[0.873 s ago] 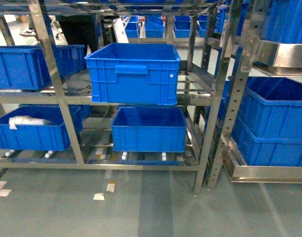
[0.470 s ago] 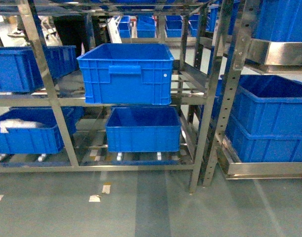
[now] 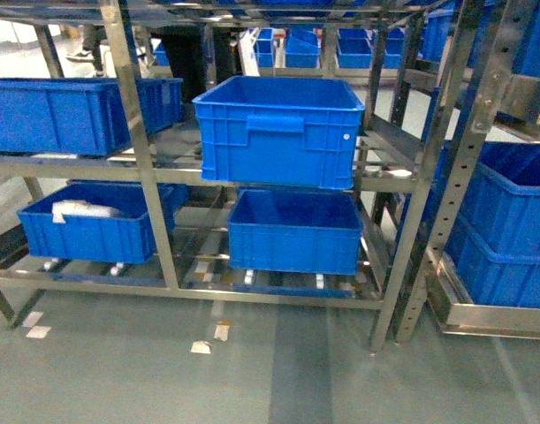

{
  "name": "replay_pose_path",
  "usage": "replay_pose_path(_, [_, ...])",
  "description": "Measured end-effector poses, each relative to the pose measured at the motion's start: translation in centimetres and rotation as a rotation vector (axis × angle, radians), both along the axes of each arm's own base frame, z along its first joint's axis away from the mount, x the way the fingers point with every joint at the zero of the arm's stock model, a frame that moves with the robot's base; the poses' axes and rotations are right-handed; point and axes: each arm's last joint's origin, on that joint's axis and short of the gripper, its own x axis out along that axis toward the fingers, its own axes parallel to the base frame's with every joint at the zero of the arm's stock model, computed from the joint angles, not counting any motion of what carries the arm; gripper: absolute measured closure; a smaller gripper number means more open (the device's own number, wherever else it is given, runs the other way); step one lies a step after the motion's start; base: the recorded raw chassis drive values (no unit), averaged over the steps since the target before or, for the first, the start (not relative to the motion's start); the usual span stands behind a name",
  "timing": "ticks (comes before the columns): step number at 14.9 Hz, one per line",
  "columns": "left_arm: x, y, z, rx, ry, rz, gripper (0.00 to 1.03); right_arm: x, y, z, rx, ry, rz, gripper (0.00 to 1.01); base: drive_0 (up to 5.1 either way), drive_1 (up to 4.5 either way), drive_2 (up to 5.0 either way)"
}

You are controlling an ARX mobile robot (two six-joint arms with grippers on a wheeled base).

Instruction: Pick red block from blue box to shelf

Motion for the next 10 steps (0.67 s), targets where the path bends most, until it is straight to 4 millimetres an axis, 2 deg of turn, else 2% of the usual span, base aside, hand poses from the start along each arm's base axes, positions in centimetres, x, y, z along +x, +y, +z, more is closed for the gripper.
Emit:
replay_pose_path(7, [0.00, 0.00, 0.00, 0.000, 0.000, -0.001, 0.05, 0.00, -0.01, -0.01, 0.000, 0.000, -0.001, 0.77, 0.6, 0.65, 0.6])
replay_pose_path(10, [0.00, 0.00, 0.00, 0.000, 0.000, 0.000, 0.05, -0.02, 0.00, 0.05, 0.000, -0.004, 0.000, 0.77, 0.0, 1.51, -1.5])
